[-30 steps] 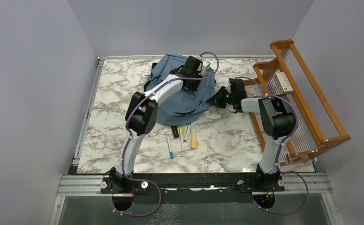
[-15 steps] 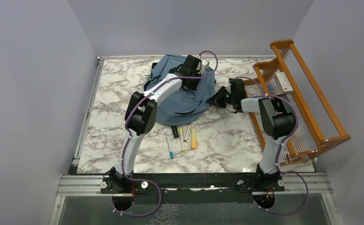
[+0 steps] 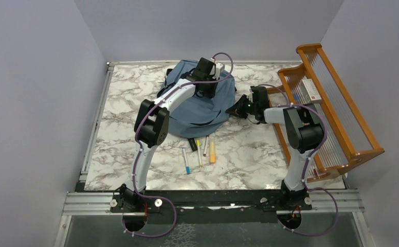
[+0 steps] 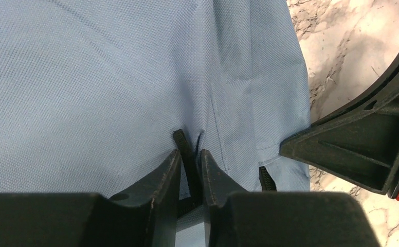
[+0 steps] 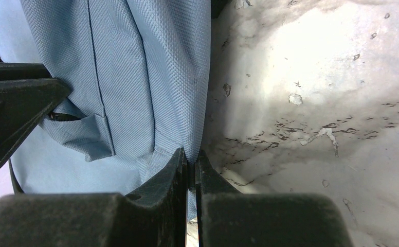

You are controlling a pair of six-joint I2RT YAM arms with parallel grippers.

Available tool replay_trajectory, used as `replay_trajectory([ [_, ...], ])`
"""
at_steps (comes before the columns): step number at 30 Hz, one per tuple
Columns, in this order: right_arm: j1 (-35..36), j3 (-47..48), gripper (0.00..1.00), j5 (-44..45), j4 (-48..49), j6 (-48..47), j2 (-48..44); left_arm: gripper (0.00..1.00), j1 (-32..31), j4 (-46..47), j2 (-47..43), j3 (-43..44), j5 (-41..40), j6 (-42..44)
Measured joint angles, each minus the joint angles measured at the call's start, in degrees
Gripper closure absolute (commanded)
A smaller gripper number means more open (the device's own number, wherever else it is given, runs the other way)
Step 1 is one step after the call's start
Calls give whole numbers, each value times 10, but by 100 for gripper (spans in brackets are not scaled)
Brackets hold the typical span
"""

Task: Pack the student bag
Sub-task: Unzip the student bag at the center of the board.

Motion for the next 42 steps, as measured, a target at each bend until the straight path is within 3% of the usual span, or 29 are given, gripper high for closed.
replay_trajectory([
  [10, 0, 0, 89, 0, 0, 0, 0, 69, 5, 5, -3, -10, 2, -5],
  [16, 0, 0, 89, 0, 0, 0, 0, 93, 9, 11, -12, -21, 7, -10],
  [19, 0, 0, 89, 0, 0, 0, 0, 100, 11, 12, -13, -22, 14, -14],
  [42, 0, 0, 89, -2, 0, -5, 0, 100, 42, 25, -38, -47, 24, -35],
])
